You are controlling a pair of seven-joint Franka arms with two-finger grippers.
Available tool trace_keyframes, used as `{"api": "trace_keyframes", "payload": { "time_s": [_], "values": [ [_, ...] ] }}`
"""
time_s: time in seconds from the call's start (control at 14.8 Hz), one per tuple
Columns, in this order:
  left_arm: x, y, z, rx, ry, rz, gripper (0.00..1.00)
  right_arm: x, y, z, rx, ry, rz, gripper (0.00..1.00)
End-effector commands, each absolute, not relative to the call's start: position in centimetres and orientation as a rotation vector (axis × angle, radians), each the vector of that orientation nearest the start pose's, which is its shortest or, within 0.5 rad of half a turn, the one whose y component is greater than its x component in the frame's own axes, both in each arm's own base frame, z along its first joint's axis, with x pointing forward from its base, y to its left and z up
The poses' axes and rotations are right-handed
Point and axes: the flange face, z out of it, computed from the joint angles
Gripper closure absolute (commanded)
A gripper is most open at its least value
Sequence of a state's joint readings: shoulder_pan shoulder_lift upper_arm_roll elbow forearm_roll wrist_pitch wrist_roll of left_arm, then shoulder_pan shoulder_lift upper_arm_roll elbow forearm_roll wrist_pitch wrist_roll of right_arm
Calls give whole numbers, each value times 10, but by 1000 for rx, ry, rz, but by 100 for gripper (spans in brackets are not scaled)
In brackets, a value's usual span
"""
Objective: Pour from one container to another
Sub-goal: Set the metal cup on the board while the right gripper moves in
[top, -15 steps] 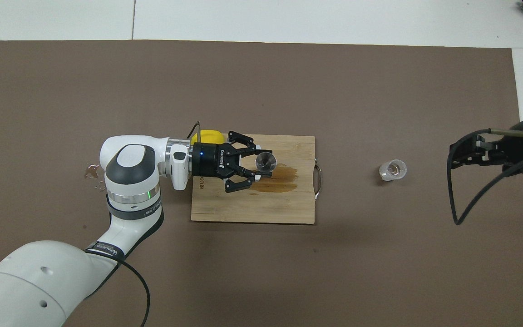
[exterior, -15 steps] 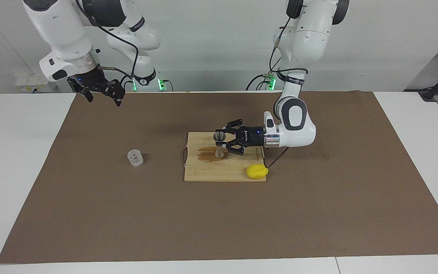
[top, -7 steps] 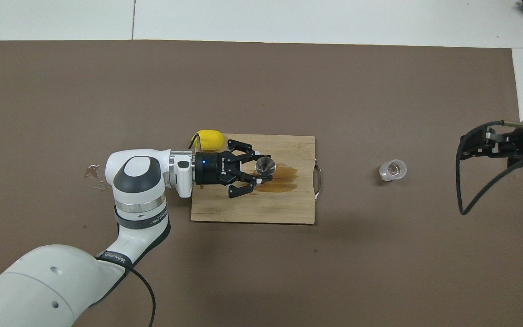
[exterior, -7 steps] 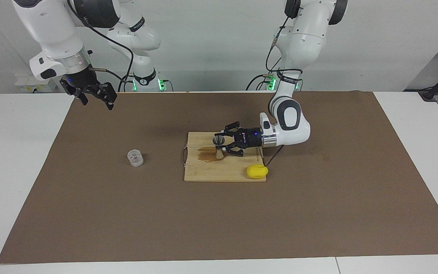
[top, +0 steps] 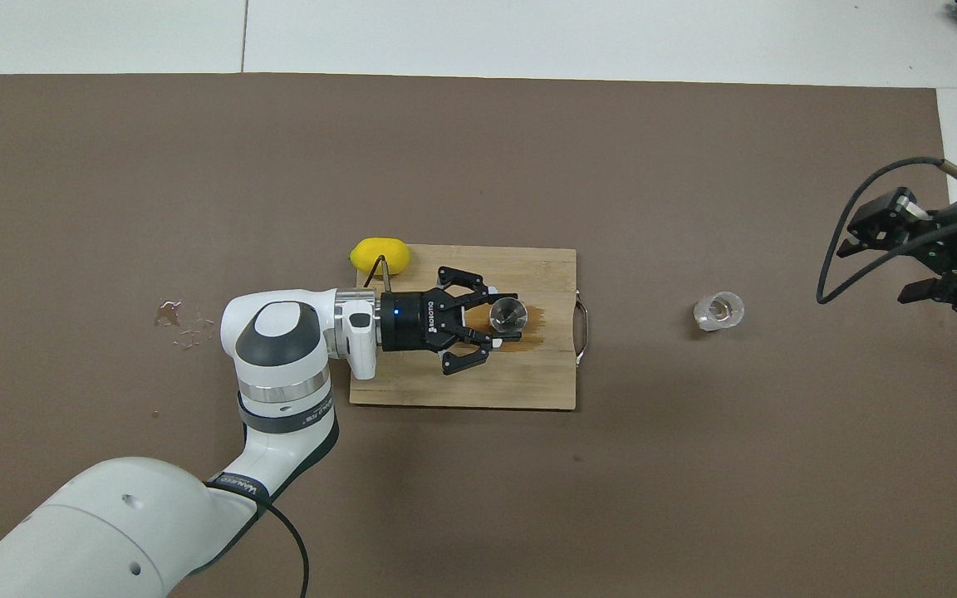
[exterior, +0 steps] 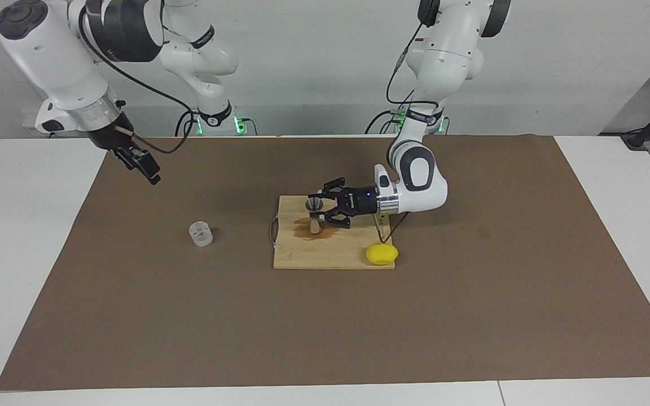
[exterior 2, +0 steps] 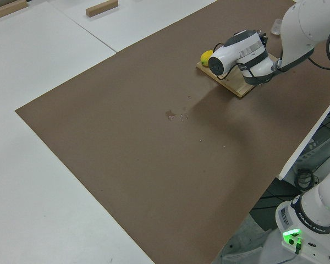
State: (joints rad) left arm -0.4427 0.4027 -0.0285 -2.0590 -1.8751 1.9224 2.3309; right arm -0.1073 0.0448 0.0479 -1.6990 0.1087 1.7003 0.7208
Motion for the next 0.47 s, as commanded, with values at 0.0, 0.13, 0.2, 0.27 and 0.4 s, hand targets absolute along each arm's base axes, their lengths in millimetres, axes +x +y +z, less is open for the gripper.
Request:
{"api": "trace_keyframes", "payload": {
  "time_s": [0.0,0.13,0.2,0.27,0.4],
  "values": [
    [493,-331,258,1343,-1177,1092,74,573,-30,512,-2611,1442,234,16],
    [489,-329,252,1347,-1187,1092,71,580,-45,490,-2400,1644,344,16],
    [488,-329,247,1353,-1197,1093,69,583,-55,480,-2329,1694,383,15],
    [488,-329,247,1354,-1202,1094,62,581,-58,473,-2282,1723,408,15],
    [489,-328,247,1361,-1202,1096,0,579,-70,455,-2111,1849,451,13]
  ]
}}
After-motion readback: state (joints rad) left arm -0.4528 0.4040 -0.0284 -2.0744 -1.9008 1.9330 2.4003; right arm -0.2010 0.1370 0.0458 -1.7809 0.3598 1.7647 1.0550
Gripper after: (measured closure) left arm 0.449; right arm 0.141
